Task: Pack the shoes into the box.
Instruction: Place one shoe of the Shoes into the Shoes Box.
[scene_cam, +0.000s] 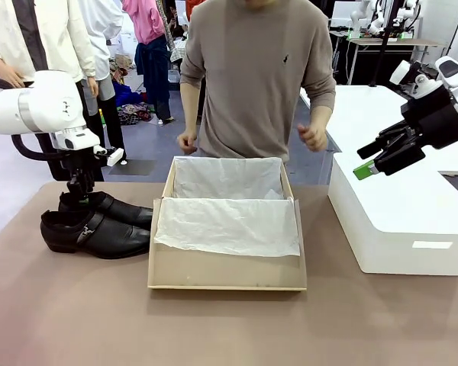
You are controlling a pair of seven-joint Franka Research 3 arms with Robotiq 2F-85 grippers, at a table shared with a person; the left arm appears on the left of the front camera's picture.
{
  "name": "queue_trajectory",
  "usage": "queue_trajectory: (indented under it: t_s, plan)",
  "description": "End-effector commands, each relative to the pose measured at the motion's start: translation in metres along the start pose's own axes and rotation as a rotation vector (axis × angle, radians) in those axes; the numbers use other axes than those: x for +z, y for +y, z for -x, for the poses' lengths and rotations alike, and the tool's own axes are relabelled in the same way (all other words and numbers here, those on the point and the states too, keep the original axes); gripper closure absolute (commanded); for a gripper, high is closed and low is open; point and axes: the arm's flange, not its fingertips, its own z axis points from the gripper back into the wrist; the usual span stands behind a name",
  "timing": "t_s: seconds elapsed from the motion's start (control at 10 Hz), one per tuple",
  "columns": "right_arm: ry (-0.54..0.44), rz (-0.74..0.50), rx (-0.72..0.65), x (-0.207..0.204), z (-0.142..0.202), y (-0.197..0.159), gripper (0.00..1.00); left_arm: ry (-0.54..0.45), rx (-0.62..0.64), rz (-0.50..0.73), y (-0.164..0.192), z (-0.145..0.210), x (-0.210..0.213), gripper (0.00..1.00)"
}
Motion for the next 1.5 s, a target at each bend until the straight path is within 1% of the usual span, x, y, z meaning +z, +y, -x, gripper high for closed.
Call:
queue_trajectory:
  t_s: [0.0, 0.5, 0.8, 0.9, 1.0, 1.2, 1.4]
  plan:
    - [-0.035, -0.009, 0.024, -0.002, -0.001, -0.004, 0.00, 0.005, 0.005, 0.007, 0.003, 0.001, 0.003, 1.00]
    - [-0.035, -0.009, 0.024, -0.002, -0.001, -0.004, 0.00, 0.028, 0.019, -0.016, 0.003, 0.002, 0.005, 1.00]
    - [-0.035, -0.009, 0.024, -0.002, -0.001, -0.004, 0.00, 0.041, 0.035, -0.047, 0.005, 0.005, 0.017, 1.00]
    - [-0.035, -0.009, 0.024, -0.002, -0.001, -0.004, 0.00, 0.041, 0.053, -0.071, 0.008, 0.010, 0.027, 1.00]
    - [-0.035, -0.009, 0.024, -0.002, -0.001, -0.004, 0.00, 0.018, 0.060, -0.110, 0.014, 0.017, 0.040, 1.00]
    - [-0.035, -0.009, 0.024, -0.002, -0.001, -0.004, 0.00, 0.008, 0.075, -0.132, 0.028, 0.025, 0.058, 1.00]
    - [-0.035, -0.009, 0.024, -0.002, -0.001, -0.004, 0.00, 0.024, 0.066, -0.148, 0.041, 0.032, 0.082, 1.00]
